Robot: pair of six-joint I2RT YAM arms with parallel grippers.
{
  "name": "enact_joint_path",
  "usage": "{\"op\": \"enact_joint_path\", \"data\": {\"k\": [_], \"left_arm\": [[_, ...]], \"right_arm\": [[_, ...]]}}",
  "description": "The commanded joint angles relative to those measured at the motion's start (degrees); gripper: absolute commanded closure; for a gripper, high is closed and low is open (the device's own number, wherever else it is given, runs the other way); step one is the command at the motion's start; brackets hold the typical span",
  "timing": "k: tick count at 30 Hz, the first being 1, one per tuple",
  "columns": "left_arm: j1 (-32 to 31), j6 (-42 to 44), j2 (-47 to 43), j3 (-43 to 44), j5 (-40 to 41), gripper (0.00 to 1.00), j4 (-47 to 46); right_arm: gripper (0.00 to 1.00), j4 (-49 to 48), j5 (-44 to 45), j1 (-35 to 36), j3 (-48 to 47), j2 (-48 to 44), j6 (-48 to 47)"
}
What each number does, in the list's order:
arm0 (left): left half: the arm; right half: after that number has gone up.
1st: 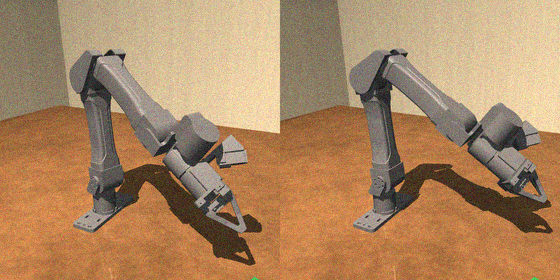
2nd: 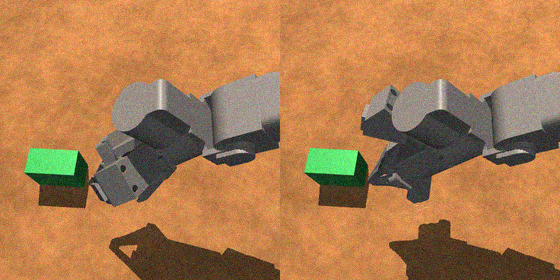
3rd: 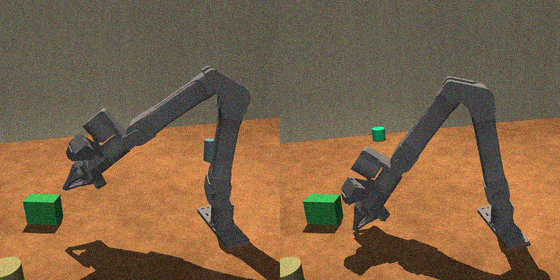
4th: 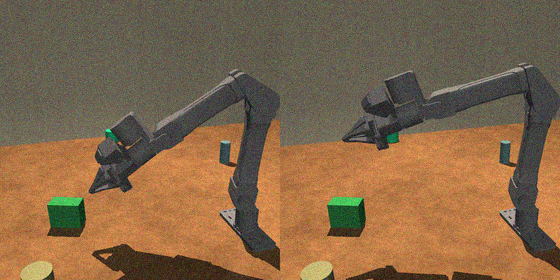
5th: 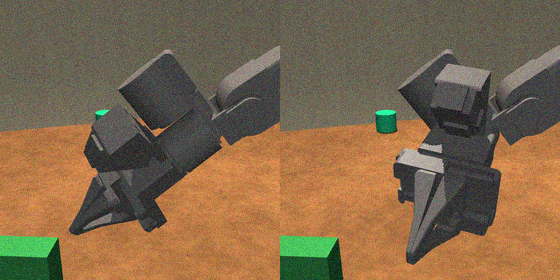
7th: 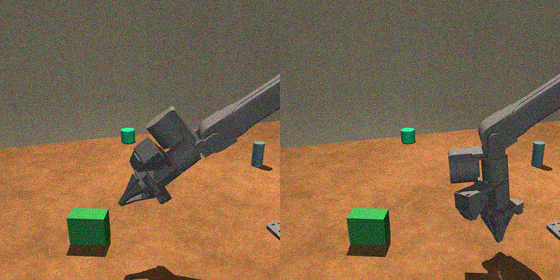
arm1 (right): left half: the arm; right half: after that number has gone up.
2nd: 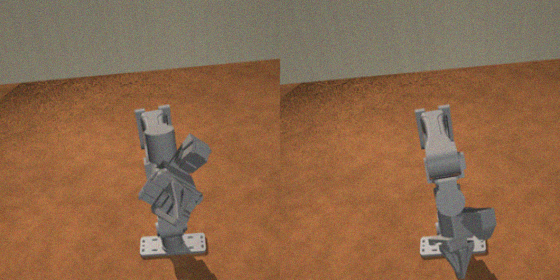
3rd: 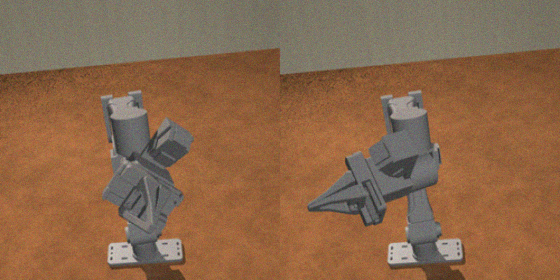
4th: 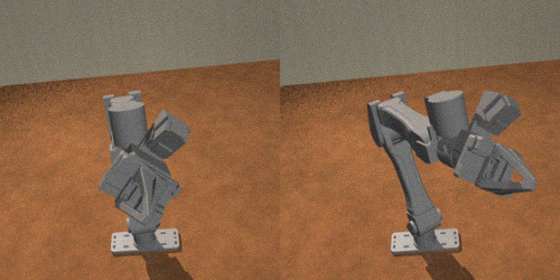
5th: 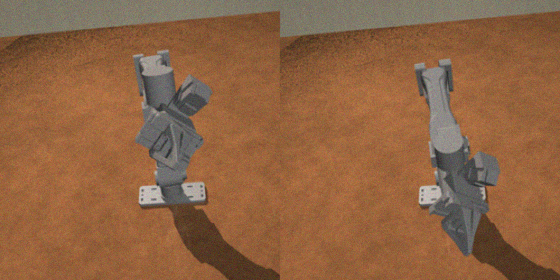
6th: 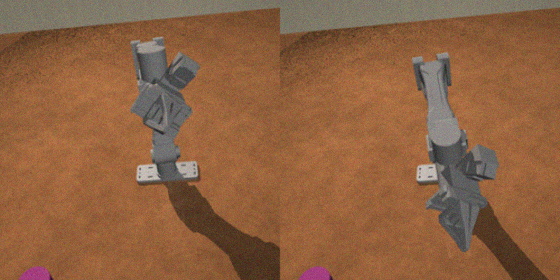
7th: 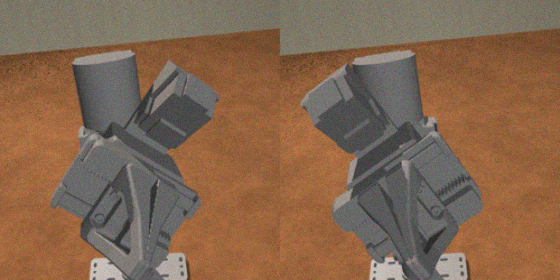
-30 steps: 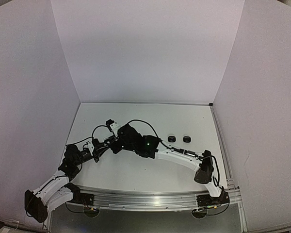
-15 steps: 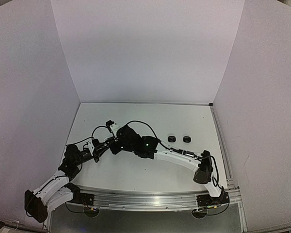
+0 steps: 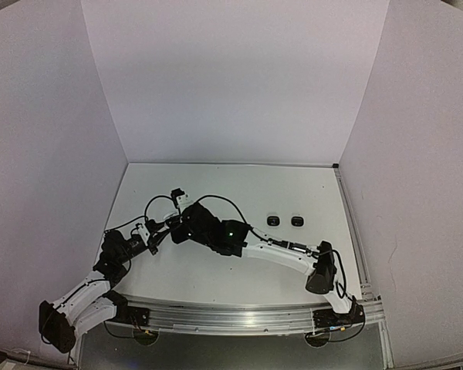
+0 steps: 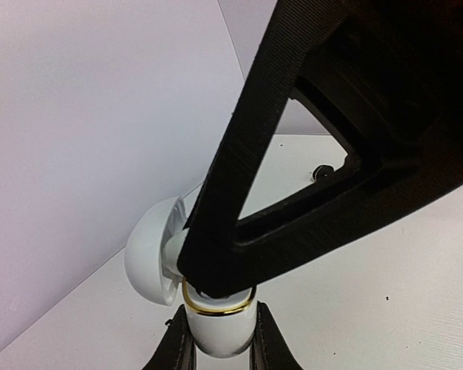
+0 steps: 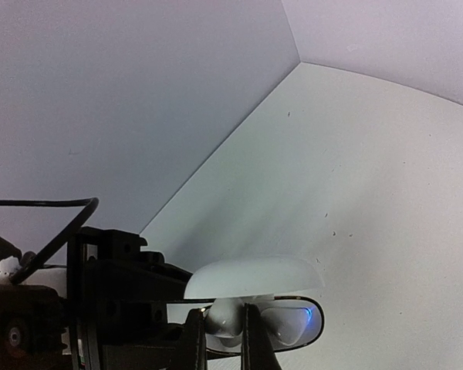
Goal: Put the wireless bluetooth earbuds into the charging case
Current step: Adjust the left earbud in the left side groove of the charging case.
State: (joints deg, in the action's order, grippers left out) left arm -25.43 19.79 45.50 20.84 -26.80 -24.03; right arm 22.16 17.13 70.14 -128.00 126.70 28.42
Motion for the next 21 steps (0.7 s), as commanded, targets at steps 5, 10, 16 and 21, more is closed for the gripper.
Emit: {"op": "enact_joint_path", "data": {"k": [5,10,16,21], "left_arm": [[0.03,0.64,0.71,0.81,4.21,1.0,-5.72],[0.03,-0.48,0.94,0.94,4.84,1.0,-6.43],[0.03,-3.55,-0.33,-0.04,2.35,1.0,-8.45],[0.03,-7.78,-1.27,-0.16,1.42,1.0,-7.65]], "right_arm": [[1.0,1.07,6.12,1.41,-2.25,2.63,4.95],[1.0,1.08,7.07,1.75,-1.23,2.77,5.52],[0.98,0.63,5.44,1.78,-1.22,3.52,3.85],[0.89,-0.68,6.07,1.76,-1.01,2.51,1.22]]}}
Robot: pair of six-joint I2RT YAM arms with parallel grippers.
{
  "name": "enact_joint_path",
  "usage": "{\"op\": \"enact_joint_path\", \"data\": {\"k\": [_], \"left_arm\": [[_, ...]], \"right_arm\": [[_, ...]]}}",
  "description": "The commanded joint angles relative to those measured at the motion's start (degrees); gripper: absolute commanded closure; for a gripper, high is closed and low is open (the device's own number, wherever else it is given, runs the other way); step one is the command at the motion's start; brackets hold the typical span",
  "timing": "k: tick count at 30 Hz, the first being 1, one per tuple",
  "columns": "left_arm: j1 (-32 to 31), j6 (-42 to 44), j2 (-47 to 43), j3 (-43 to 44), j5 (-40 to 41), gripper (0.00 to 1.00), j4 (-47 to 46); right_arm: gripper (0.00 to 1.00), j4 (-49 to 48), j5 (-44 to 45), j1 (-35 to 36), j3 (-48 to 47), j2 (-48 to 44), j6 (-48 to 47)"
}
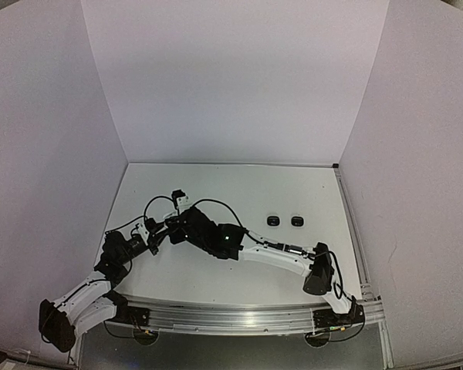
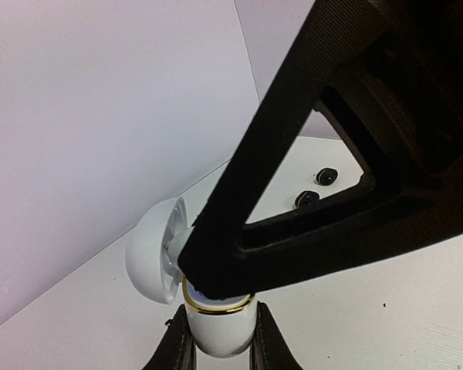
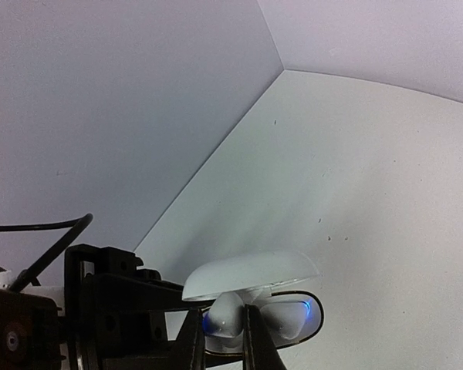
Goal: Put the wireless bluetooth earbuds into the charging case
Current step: Adjust the left earbud in the left side groove of the charging case.
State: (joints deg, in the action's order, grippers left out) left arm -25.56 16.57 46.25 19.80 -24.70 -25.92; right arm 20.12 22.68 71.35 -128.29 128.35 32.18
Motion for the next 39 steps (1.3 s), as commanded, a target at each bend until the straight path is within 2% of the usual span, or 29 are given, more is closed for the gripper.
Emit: {"op": "enact_joint_path", "data": {"k": [1,12,20,30,32,35,39], "left_arm": [[0.16,-5.15,-2.18,0.93,-0.95,1.0,-5.36],[0.16,-6.02,-2.95,1.13,-1.82,1.0,-3.52],[0.16,-6.28,-2.55,1.45,-2.31,1.0,-3.37],[0.16,-5.78,-1.95,1.64,-3.5,1.0,-2.58],[0.16,-5.64,-1.7,1.78,-4.1,1.0,-2.33],[0.17,-4.94,-1.69,2.22,-6.21,1.0,-1.49],[0.16,-3.92,-2.36,2.22,-9.65,1.0,-0.58]], "right_arm": [[0.89,1.17,0.79,0.54,-0.76,0.62,-3.04],[0.78,0.62,3.3,0.54,0.83,-2.48,-6.95],[0.74,0.62,3.89,0.54,1.31,-4.92,-9.87],[0.61,0.44,-2.77,-0.14,1.45,-9.63,-15.54],[0.65,0.43,-5.96,-1.06,1.42,-9.85,-14.81],[0.83,0.49,-10.87,-3.1,2.52,-10.2,-13.43],[0.96,0.67,-14.22,-4.04,4.52,-10.37,-13.07]]}}
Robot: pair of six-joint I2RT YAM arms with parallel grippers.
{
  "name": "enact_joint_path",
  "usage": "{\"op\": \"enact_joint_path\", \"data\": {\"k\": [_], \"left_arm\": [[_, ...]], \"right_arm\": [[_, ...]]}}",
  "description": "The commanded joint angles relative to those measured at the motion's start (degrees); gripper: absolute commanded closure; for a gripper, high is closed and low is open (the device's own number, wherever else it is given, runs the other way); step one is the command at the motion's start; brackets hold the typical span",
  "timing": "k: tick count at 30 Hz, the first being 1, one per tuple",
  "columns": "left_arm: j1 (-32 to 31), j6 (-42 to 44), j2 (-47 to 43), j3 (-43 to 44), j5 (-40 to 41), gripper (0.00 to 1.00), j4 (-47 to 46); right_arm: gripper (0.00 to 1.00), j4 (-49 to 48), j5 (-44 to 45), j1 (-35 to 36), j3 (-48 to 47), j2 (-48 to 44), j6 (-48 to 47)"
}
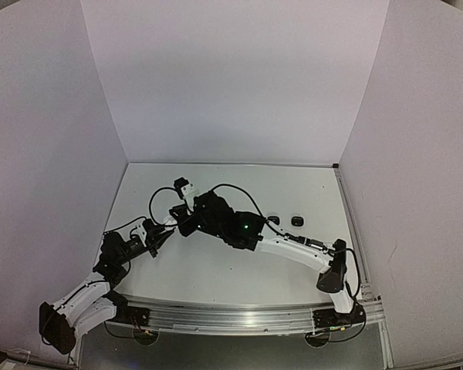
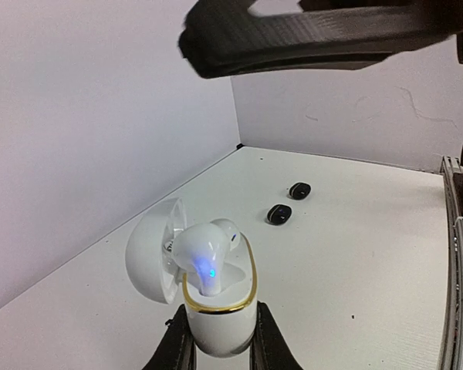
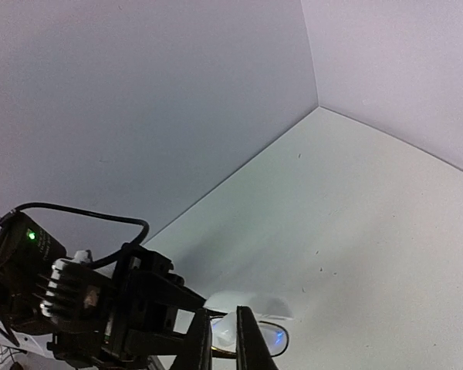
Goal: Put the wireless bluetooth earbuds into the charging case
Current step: Adjust the left earbud in the left side groove of the charging case, then close the charging case with the earbuds.
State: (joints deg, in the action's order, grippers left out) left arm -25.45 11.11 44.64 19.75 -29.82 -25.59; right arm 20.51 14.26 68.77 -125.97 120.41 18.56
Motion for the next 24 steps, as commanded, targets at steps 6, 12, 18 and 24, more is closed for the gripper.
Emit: {"op": "enact_joint_path", "data": {"k": [6,12,18,24], "left_arm": [[0.05,1.6,-0.99,2.38,-6.79,1.0,-0.34],[0.05,1.96,-0.72,2.58,-7.38,1.0,0.01],[0.05,1.67,-0.74,2.61,-7.23,1.0,0.06],[0.05,1.85,-1.04,2.49,-7.73,1.0,0.26]], "right_arm": [[1.0,0.83,-10.86,-1.53,0.81,0.15,0.36],[1.0,1.34,-11.66,-1.53,-0.03,1.23,0.53],[1.0,2.07,-12.14,-1.53,0.61,1.71,0.76],[1.0,2.81,-10.25,-1.53,0.54,2.02,0.17]]}}
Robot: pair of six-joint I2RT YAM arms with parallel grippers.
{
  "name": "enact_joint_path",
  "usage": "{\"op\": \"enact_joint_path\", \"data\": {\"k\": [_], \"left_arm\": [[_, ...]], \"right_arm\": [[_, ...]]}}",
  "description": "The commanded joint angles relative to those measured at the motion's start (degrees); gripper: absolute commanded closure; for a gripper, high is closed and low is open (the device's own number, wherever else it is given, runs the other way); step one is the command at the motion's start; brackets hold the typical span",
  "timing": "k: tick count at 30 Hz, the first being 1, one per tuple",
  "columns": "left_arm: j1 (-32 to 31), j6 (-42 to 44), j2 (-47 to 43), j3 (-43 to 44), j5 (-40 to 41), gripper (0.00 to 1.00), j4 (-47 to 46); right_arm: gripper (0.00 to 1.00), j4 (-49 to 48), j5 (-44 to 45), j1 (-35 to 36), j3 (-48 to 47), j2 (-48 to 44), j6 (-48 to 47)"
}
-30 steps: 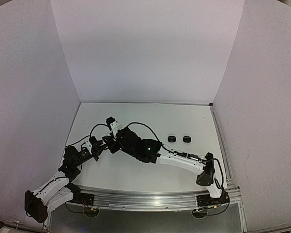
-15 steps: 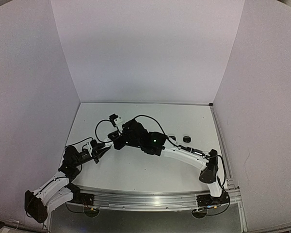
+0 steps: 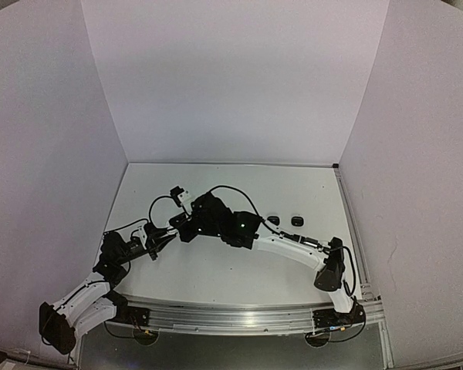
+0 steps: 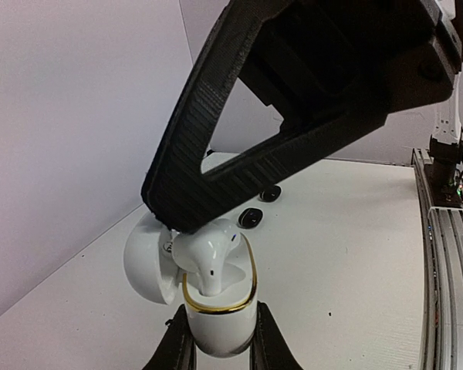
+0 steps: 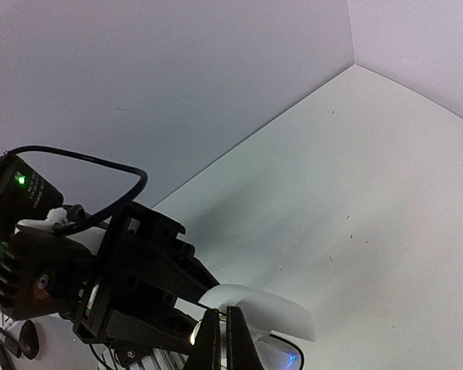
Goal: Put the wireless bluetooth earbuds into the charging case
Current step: Close the charging case with the earbuds.
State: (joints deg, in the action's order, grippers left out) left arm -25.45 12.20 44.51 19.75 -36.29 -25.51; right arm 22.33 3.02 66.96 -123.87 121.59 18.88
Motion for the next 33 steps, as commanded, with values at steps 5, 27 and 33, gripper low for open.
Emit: {"op": "enact_joint_path", "data": {"k": [5,27,33], "left_arm": [[0.04,0.71,-1.35,2.49,-1.68,1.0,0.19],[0.06,27.21,0.47,0.45,-2.47,1.0,5.72],[0.04,28.94,-1.07,0.41,-2.35,1.0,5.37]], "right_arm": [[1.0,1.78,1.99,0.19,-0.59,0.41,0.03],[1.0,2.09,7.58,0.1,-0.49,-1.92,2.58],[1.0,2.74,4.85,0.1,-0.36,2.27,5.13]]}}
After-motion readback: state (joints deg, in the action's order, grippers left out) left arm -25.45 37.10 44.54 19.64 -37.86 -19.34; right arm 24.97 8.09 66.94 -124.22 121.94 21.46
